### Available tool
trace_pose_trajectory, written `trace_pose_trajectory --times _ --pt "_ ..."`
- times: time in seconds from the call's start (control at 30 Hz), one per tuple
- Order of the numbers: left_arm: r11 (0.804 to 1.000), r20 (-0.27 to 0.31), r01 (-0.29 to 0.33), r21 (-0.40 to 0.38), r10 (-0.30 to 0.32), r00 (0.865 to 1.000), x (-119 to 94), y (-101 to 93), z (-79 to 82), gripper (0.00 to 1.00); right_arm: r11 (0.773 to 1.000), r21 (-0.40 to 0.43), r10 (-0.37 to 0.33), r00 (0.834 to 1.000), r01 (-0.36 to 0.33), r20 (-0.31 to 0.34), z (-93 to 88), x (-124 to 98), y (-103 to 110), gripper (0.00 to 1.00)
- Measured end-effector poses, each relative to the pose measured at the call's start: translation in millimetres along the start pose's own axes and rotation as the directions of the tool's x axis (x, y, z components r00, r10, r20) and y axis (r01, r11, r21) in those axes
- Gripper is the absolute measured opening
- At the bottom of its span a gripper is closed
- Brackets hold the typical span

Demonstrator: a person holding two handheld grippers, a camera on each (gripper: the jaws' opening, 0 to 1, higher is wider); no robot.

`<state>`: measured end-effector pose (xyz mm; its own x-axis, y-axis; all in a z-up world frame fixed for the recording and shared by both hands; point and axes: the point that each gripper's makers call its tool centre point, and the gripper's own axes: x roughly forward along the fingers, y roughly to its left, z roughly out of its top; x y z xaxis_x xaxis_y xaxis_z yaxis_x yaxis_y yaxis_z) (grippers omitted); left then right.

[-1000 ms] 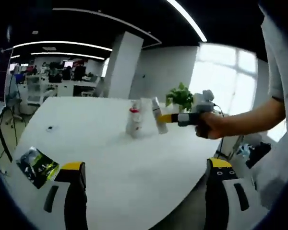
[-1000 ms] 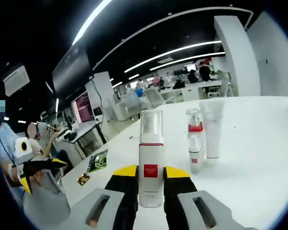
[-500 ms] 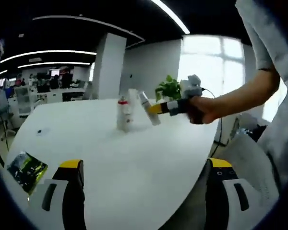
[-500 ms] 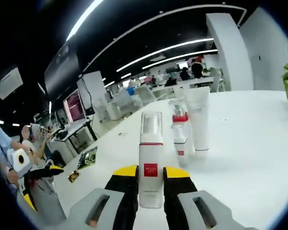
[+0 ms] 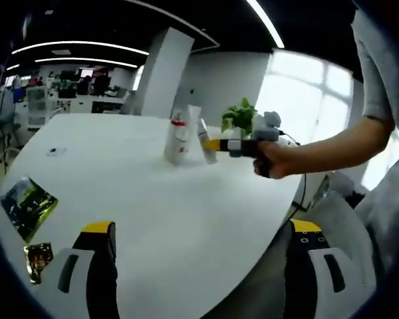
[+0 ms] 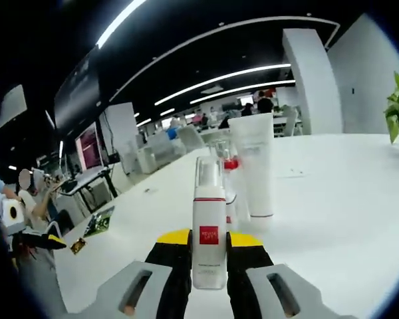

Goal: Arrange the skincare products in the storage area until every visible bottle or jar stands upright without overlapping.

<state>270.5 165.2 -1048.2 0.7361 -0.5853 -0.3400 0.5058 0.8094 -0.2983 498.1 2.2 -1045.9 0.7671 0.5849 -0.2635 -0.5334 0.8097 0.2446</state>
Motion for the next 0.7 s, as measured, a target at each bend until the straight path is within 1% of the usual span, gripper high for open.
trace_pose_trajectory --times 0.07,0.1,0.13,0.23,0.3,0.37,0.4,0.5,0.57,0.63,0.7 --pt "1.000 -0.011 -0.001 0.002 0.001 1.000 0 0.6 -2.2 0.99 1.000 0.002 -0.020 1.000 0.020 -0.002 -5.5 4 -8 0.11" --pt "1.000 -0.056 -0.014 0.004 0.014 0.998 -1 2.3 -9.0 0.99 1.000 0.001 -0.023 1.000 0.023 -0.004 -7.6 6 -10 0.11" --pt "1.000 -0.062 -0.020 0.015 0.021 0.998 -2 2.7 -9.1 0.99 1.000 -0.009 -0.029 0.999 0.029 -0.015 -10.7 8 -12 0.11" --pt "0.999 -0.034 -0.017 0.031 0.018 0.999 -2 3.2 -5.2 0.99 0.999 -0.025 -0.027 0.999 0.026 -0.023 -13.8 14 -12 0.11" --pt "0.999 -0.036 -0.023 0.035 0.024 0.999 -3 4.7 -5.5 0.99 0.998 -0.057 -0.026 0.999 0.025 -0.021 -13.4 18 -12 0.11" --pt "0.999 -0.076 -0.033 0.013 0.034 0.997 -3 7.1 -12.5 0.99 0.998 -0.052 -0.025 1.000 0.024 -0.016 -12.6 20 -13 0.11" --pt "0.999 -0.075 -0.032 0.008 0.033 0.997 -4 6.6 -12.2 0.99 0.999 -0.042 -0.026 1.000 0.026 -0.008 -11.6 20 -13 0.11" --pt "0.999 -0.063 -0.029 0.028 0.031 0.998 -3 5.7 -9.9 0.99 0.999 -0.011 -0.043 0.999 0.043 0.011 -9.6 20 -17 0.11" --pt "0.999 -0.062 -0.027 0.032 0.029 0.998 -3 5.5 -10.2 0.99 0.999 -0.005 -0.049 0.999 0.049 0.014 -10.2 17 -18 0.11" --pt "0.999 -0.068 -0.030 0.020 0.032 0.997 -3 6.6 -11.4 0.99 0.998 -0.008 -0.055 0.998 0.055 0.005 -12.4 13 -19 0.11" --pt "0.999 -0.057 -0.032 0.027 0.033 0.998 -3 6.8 -9.0 0.99 0.998 -0.002 -0.058 0.998 0.058 0.006 -12.2 7 -19 0.11"
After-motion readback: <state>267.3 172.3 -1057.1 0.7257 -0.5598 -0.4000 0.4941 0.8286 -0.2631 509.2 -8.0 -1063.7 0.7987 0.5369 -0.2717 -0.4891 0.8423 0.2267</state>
